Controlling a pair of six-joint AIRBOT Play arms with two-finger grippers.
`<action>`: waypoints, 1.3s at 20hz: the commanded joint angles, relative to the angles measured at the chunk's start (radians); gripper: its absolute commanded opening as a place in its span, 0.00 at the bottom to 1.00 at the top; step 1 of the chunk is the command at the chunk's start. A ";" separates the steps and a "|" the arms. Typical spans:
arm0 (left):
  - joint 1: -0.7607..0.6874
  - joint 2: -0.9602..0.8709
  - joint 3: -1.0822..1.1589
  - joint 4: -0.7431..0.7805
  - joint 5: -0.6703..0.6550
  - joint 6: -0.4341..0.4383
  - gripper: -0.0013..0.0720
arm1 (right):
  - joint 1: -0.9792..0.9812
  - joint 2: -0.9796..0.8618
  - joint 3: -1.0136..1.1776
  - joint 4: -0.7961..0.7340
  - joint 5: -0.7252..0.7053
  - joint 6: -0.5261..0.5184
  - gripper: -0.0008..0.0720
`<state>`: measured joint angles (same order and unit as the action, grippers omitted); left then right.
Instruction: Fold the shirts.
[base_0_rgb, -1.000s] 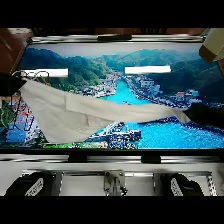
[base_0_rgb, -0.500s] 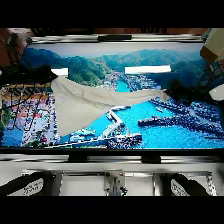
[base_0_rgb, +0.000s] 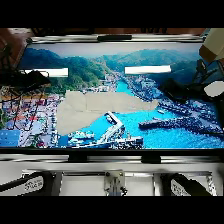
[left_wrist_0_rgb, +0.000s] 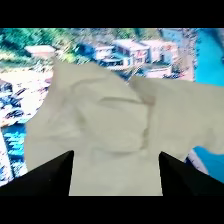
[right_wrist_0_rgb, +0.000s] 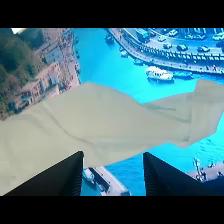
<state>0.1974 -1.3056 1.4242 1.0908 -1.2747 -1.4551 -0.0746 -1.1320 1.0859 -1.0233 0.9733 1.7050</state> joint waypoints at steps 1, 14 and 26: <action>0.136 0.002 -0.035 0.114 -0.249 0.038 0.81 | 0.022 0.022 0.004 -0.071 0.156 -0.024 0.69; 0.205 0.034 -0.700 -0.073 0.090 0.237 0.82 | 0.154 0.022 0.003 -0.207 0.209 -0.007 0.69; 0.072 -0.008 -0.714 -0.158 0.214 0.250 0.07 | 0.153 -0.014 0.001 -0.343 0.202 0.048 0.93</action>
<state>0.2935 -1.3106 0.7086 0.9417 -1.0828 -1.2076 0.0795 -1.1271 1.0874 -1.2915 1.1748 1.7226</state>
